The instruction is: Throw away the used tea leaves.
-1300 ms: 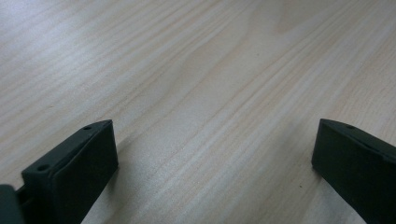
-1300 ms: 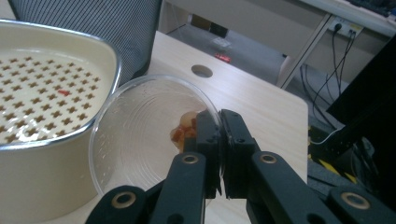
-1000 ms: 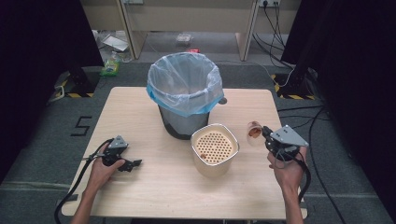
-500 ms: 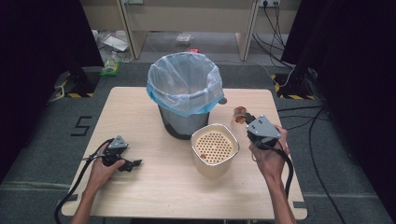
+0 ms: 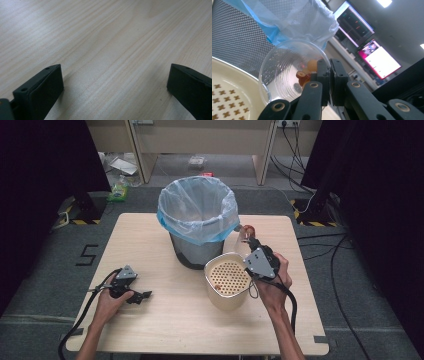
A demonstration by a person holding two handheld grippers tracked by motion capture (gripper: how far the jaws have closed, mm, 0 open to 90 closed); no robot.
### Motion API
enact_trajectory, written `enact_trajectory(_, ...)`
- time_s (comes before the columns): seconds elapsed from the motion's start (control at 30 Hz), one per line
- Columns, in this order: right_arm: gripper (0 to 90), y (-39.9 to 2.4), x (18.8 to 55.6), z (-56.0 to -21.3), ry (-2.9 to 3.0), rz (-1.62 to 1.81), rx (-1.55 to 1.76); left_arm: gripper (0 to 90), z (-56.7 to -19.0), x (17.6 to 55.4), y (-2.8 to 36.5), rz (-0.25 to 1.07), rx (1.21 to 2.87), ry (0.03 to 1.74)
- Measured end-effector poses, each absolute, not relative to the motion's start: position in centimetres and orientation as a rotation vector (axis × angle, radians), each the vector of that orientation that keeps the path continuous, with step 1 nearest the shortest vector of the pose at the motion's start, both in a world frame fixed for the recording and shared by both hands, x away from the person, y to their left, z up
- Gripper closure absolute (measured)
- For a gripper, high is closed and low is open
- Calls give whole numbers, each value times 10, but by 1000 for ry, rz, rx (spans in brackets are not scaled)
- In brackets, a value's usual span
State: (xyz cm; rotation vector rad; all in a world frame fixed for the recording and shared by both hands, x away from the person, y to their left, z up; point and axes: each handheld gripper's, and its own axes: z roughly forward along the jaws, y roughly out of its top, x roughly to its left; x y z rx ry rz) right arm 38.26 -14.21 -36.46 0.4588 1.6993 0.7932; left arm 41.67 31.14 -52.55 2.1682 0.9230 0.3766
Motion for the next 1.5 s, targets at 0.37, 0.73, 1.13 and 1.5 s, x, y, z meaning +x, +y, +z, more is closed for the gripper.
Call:
enact_trajectory(0.37, 875, -125, 371, -382, 1587, 638, 292, 0, -526, 417, 311, 377, 2169, 922)
enact_trajectory(0.73, 879, -120, 364, -380, 1496, 668, 261, 0, -526, 417, 311, 378, 2168, 922)
enact_trajectory(1.13, 879, -109, 357, -388, 1431, 534, 169, 0, -526, 417, 311, 377, 2168, 922)
enact_trajectory(1.5, 880, -103, 359, -394, 1425, 544, 167, 0, -526, 417, 311, 379, 2170, 921)
